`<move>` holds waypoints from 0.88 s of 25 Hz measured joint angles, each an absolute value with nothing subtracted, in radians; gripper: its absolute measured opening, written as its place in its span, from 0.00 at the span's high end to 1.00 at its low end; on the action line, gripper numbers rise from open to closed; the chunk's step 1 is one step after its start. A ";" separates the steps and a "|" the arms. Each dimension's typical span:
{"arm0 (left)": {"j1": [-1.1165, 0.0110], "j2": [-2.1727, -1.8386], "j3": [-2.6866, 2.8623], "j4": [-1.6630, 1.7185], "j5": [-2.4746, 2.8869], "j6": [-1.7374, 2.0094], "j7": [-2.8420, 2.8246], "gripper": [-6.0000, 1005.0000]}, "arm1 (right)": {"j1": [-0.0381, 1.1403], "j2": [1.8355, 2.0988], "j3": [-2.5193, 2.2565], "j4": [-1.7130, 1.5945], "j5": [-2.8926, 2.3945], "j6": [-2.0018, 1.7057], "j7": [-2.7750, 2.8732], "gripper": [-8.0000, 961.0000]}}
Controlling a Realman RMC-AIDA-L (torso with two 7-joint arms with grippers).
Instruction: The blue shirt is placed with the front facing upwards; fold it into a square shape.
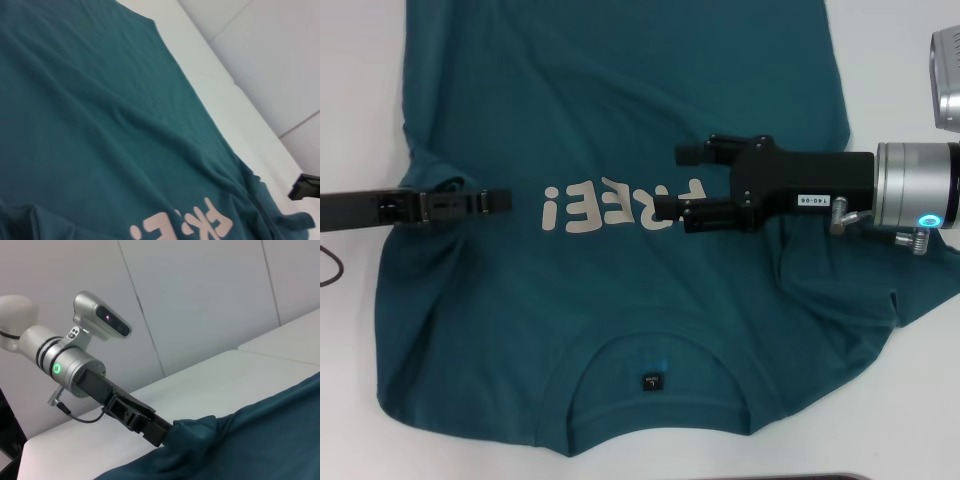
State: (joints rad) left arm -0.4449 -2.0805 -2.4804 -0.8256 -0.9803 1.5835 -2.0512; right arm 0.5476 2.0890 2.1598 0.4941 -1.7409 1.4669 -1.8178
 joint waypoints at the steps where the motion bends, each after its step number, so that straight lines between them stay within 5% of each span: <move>1: -0.447 -2.082 -2.480 -0.827 -0.980 1.589 -2.051 0.19 | 0.548 2.089 2.160 0.494 -1.741 1.467 -1.818 0.05; 22: -0.451 -2.081 -2.482 -0.859 -0.981 1.576 -2.051 0.15 | 0.552 2.089 2.160 0.494 -1.741 1.460 -1.818 0.05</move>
State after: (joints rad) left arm -0.4505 -2.0813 -2.4823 -0.8591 -0.9815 1.5763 -2.0508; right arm 0.5516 2.0890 2.1598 0.4942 -1.7410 1.4602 -1.8178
